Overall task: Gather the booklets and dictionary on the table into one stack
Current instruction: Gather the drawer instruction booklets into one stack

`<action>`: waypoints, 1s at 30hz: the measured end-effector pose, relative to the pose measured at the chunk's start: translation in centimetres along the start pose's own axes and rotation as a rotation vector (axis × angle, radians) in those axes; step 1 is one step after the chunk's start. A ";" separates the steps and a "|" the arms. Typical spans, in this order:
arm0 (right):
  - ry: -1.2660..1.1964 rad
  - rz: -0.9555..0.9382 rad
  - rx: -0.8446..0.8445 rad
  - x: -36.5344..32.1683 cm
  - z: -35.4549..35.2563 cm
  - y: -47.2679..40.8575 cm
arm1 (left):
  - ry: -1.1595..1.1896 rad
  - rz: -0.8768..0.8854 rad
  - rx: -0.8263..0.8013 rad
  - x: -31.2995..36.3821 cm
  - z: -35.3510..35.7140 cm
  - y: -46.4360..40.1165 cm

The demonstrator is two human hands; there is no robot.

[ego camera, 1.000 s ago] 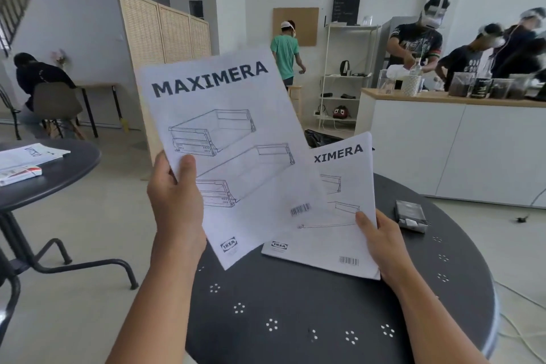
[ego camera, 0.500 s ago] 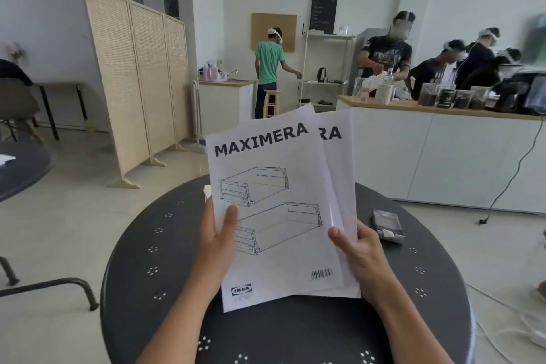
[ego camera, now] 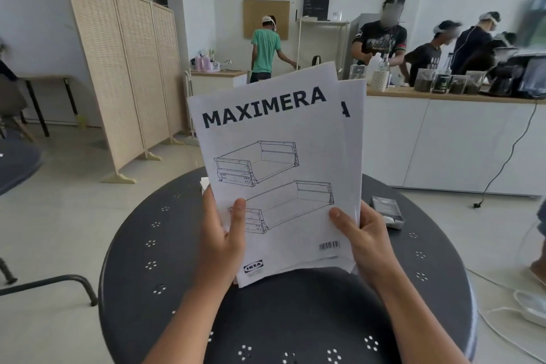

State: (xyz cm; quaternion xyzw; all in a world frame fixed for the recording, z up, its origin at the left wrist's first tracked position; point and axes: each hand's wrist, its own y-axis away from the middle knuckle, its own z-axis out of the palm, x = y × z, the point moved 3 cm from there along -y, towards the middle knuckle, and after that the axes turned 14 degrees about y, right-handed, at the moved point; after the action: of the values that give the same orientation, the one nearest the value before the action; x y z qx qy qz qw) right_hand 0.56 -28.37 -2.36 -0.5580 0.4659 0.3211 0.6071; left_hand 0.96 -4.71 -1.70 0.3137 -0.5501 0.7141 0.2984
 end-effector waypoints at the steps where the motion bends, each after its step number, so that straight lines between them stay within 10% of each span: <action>1: -0.006 0.004 -0.013 0.0 0.0 0.0 | 0.008 -0.003 0.000 0.0 0.1 0.1; 30: -0.049 -0.109 0.117 -0.6 0.1 0.6 | 0.095 0.026 0.027 0.8 1.3 1.0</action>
State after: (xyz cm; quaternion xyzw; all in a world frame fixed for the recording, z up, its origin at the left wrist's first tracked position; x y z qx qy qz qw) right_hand -0.16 -28.14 -1.98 -0.5382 0.4378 0.2734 0.6663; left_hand -0.14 -6.18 -1.43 0.2763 -0.5295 0.7394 0.3107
